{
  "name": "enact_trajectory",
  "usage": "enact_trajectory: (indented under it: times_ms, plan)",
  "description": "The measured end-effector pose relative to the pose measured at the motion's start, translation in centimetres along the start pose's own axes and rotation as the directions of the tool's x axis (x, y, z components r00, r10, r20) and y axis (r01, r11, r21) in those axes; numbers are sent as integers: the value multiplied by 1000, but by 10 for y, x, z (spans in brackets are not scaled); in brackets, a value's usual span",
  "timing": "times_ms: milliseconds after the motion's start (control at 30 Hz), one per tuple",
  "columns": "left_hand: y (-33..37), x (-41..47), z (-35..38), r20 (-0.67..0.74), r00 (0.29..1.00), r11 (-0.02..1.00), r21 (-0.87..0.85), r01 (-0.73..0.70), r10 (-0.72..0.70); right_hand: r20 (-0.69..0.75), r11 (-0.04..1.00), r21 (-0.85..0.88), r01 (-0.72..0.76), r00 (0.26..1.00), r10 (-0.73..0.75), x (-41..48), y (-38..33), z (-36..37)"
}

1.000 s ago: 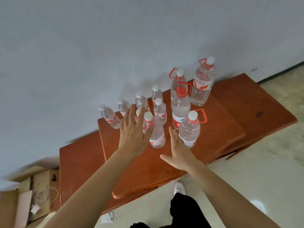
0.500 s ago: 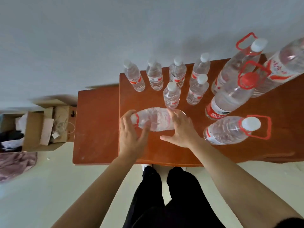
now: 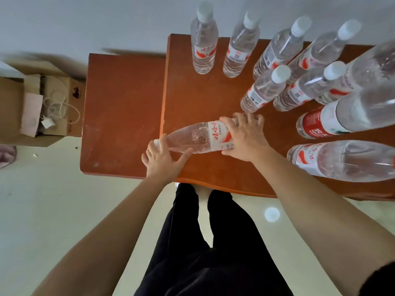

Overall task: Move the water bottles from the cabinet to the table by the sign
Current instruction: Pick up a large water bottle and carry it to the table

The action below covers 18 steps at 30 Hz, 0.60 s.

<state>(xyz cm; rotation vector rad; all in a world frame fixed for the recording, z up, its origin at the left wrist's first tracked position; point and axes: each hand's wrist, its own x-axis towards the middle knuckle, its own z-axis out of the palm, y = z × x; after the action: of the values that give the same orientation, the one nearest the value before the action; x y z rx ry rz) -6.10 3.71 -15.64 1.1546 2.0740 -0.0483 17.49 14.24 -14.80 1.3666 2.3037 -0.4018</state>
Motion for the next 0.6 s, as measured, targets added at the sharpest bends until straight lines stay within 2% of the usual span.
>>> enact_trajectory:
  times_ms: [133,233,333,433,600]
  plan:
    - [-5,19,3,-53,971,933,292,-210,235,47,999,22,-35,998,34,5,-2,2]
    - [14,40,2,32,921,841,397,-368,388,72,997,25,-75,995,73,9,-4,1]
    - [34,58,1,115,907,809,416,-414,405,66,994,15,-112,992,111,12,-7,3]
    - [38,70,-2,172,909,839,348,-417,381,15,991,0,-134,991,134,17,-9,6]
    - [34,64,0,122,894,797,414,-441,431,-80,991,-7,-136,988,135,13,-9,18]
